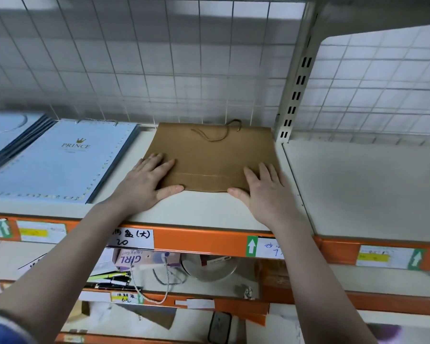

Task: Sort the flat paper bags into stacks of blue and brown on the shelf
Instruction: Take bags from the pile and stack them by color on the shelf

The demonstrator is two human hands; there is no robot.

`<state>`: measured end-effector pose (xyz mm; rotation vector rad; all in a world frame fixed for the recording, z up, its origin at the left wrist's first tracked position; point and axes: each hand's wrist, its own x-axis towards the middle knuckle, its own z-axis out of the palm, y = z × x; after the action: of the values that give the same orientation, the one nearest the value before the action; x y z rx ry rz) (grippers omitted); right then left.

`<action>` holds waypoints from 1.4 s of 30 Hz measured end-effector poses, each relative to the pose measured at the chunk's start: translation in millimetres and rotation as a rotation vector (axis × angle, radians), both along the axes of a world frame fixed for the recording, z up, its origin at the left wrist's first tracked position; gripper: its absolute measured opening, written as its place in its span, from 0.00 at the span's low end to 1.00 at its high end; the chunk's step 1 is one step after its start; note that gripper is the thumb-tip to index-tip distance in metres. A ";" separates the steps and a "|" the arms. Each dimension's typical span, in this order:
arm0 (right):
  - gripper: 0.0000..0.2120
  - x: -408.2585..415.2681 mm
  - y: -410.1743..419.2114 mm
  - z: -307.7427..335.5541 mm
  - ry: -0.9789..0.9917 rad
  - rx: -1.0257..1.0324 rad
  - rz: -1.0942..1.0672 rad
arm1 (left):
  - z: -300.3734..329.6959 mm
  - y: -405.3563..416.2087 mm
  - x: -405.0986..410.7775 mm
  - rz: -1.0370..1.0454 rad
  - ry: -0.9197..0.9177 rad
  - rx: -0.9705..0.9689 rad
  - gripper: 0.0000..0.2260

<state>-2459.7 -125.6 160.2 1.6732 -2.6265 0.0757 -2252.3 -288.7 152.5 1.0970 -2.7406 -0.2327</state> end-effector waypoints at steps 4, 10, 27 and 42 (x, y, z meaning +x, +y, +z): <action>0.37 -0.2 1.2 1.5 -0.046 -0.012 -0.005 | 3.7 4.2 0.8 0.020 0.011 -0.002 0.58; 0.32 20.9 0.7 13.3 -0.131 -0.047 -0.026 | 4.4 22.8 8.5 0.144 0.100 -0.057 0.37; 0.24 304.4 -100.7 20.1 -0.116 -0.270 0.093 | 26.7 4.9 285.9 0.658 0.311 -0.244 0.24; 0.24 557.6 -196.2 38.2 -0.171 -0.372 0.354 | 38.4 -32.3 552.4 0.987 0.292 -0.289 0.21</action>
<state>-1902.2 -321.7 198.4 2.0291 -2.1962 0.6949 -1699.9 -321.0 190.8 1.9381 -1.6447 0.1351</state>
